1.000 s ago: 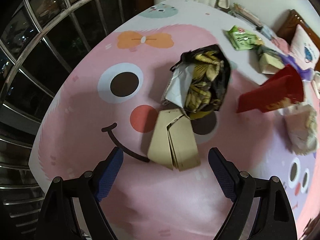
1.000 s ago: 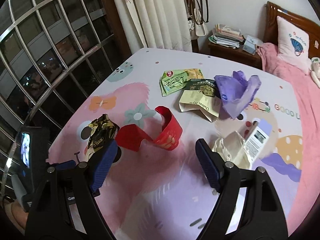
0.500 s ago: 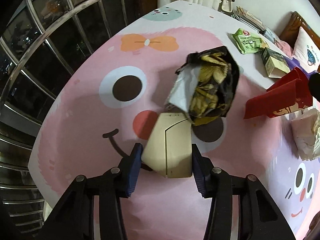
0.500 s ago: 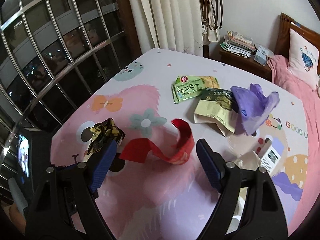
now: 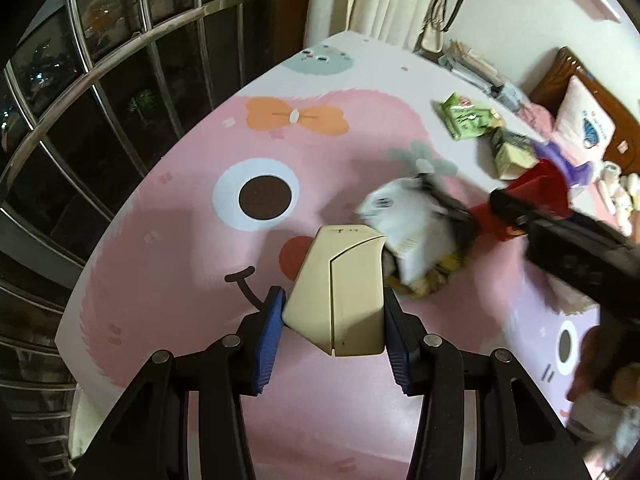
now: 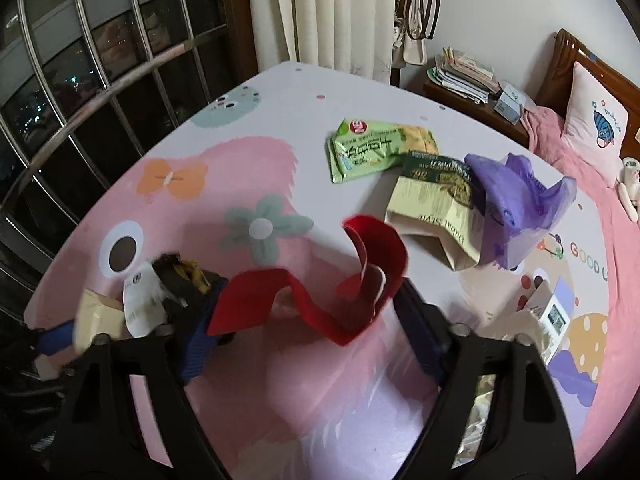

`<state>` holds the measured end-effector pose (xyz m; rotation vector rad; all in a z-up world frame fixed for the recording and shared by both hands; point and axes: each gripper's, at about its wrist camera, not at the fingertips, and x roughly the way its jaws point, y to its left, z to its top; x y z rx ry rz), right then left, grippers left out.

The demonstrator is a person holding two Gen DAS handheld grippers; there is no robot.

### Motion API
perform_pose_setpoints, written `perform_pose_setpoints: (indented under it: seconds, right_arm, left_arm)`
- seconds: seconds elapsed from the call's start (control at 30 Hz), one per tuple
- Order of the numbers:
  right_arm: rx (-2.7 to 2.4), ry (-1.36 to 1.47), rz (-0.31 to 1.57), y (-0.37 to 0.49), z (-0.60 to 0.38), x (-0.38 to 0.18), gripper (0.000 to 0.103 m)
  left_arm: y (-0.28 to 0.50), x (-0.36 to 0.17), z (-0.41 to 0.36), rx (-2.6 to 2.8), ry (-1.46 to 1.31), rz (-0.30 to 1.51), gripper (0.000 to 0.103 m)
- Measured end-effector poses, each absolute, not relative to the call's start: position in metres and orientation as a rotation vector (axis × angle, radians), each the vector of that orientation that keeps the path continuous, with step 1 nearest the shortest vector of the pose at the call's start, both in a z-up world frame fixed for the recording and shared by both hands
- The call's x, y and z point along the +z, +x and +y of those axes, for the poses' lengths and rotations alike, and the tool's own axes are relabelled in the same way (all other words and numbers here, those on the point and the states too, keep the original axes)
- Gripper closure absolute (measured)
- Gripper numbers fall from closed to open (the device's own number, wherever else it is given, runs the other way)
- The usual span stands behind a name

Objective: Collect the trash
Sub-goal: 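Grasp the beige folded paper with the left tool while the right tool grasps the red paper box, then carry the beige paper and red box down over the bin and release both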

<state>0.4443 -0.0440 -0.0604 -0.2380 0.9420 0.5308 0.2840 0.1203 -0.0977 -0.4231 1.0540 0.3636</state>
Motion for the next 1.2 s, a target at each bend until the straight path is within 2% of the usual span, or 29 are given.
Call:
perform_pose_setpoints:
  seconds: [0.03,0.1,0.13,0.2,0.27,0.4,0.83,1.2]
  right_arm:
    - [0.530,-0.238,0.944,0.444,-0.045,-0.063,0.045]
    - [0.531,-0.230,0.945,0.444,-0.050,-0.066,0.060]
    - [0.529,-0.224,0.939,0.444,-0.053,-0.067,0.064]
    - [0.525,-0.215,0.938,0.443,-0.059,-0.066,0.077]
    - [0.527,-0.200,0.948,0.443,-0.065,-0.067,0.083]
    - [0.528,-0.178,0.957,0.435,-0.074,-0.063,0.090]
    - [0.486,-0.073,0.961,0.341,-0.096,-0.024,0.093]
    - [0.341,0.110,0.944,0.167,-0.102,0.000,0.094]
  left_arm:
    - [0.280,-0.095,0.121,0.349,-0.425,1.045,0.057]
    - [0.273,-0.089,0.120,0.324,-0.420,1.026,0.057]
    - [0.270,-0.086,0.120,0.317,-0.416,1.020,0.057]
    - [0.264,-0.081,0.120,0.301,-0.417,1.009,0.057]
    - [0.258,-0.076,0.121,0.288,-0.418,0.999,0.057]
    - [0.248,-0.067,0.121,0.261,-0.415,0.986,0.057]
    - [0.202,-0.035,0.107,0.061,-0.235,0.997,0.059]
    - [0.105,-0.017,0.112,-0.150,-0.034,0.999,0.059]
